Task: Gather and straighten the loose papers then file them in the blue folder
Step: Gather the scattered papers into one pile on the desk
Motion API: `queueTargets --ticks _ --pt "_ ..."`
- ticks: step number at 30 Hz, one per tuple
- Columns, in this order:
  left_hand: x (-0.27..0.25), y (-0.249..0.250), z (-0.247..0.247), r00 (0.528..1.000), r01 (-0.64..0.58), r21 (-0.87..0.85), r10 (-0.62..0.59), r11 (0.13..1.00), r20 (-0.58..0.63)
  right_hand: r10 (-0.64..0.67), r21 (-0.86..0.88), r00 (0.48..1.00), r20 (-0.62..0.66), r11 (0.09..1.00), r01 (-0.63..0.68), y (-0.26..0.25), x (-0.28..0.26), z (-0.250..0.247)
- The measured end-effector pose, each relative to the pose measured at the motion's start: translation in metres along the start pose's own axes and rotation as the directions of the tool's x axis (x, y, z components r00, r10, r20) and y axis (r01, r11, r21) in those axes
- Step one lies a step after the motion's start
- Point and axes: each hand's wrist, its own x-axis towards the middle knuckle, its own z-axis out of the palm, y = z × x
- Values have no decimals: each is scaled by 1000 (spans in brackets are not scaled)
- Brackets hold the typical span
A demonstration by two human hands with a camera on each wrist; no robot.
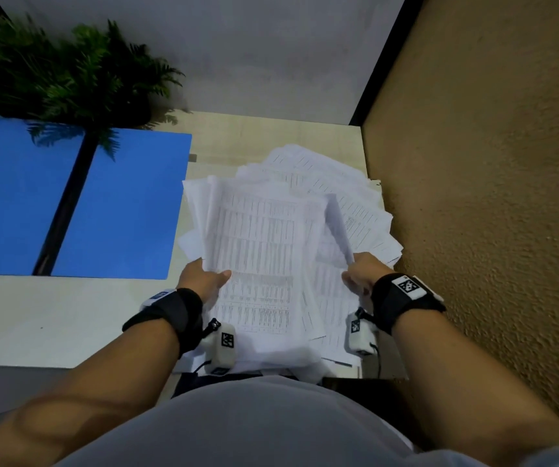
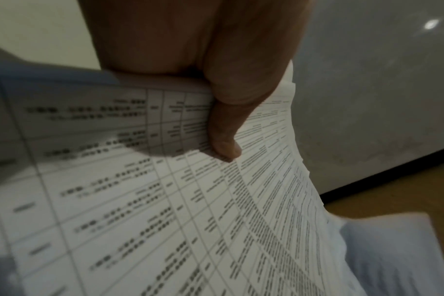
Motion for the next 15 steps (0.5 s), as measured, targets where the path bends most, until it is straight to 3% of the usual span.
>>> queueTargets --ticks 2,3,4,6,8,9,12,15 --pt "-2 0 9 999 -23 13 23 1000 37 5 -32 999 50 999 -4 -8 -3 9" --pt "-5 1 13 998 -31 8 31 999 58 -8 37 999 35 999 7 -10 -1 16" --pt "-5 1 17 996 -40 4 39 999 81 -28 218 999 31 976 20 -12 -2 24" --pt "-10 3 21 992 -52 40 47 998 117 -74 513 983 -167 845 151 -13 -5 41" --pt "-11 3 24 991 -41 69 31 997 133 -26 592 933 -359 767 249 -14 -6 58" --pt "-12 3 25 989 -41 78 30 996 144 -47 594 936 -348 762 259 -14 -8 66" --pt "-13 5 32 982 -117 342 58 932 178 -149 631 987 -57 761 151 -9 -6 84" --pt "-11 6 31 976 -178 384 113 906 185 -223 628 975 22 762 160 -1 5 77"
